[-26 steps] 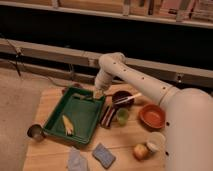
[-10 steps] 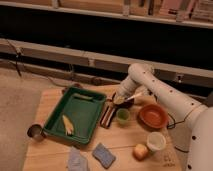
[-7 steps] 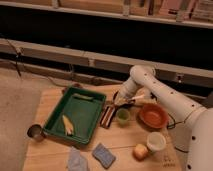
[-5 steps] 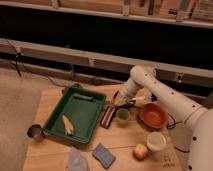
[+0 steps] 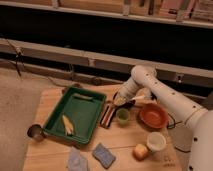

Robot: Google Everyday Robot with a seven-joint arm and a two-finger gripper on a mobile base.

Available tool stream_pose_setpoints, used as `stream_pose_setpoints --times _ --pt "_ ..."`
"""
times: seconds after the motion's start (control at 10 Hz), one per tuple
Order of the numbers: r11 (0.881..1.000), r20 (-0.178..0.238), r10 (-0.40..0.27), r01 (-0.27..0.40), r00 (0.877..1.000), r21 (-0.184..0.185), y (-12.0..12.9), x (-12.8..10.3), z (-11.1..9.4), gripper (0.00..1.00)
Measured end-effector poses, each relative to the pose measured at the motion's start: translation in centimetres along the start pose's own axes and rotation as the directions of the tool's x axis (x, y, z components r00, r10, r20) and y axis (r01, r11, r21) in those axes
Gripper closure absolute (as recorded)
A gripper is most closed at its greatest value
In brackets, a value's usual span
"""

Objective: Place fork in table surface

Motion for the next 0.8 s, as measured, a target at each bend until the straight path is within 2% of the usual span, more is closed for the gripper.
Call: stream_pose_setpoints --times 0.2,0.4,0.8 --pt "1.0 0.003 -0.013 0.013 1.0 0.001 0.0 -0.7 -0.3 1.0" --pt "1.0 0.001 -0.026 0.026 1.0 -0.014 0.2 -1.7 -0.1 1.0" --pt "0.995 -0.011 -0.024 0.023 1.0 -0.093 1.6 -5.4 2.2 1.0"
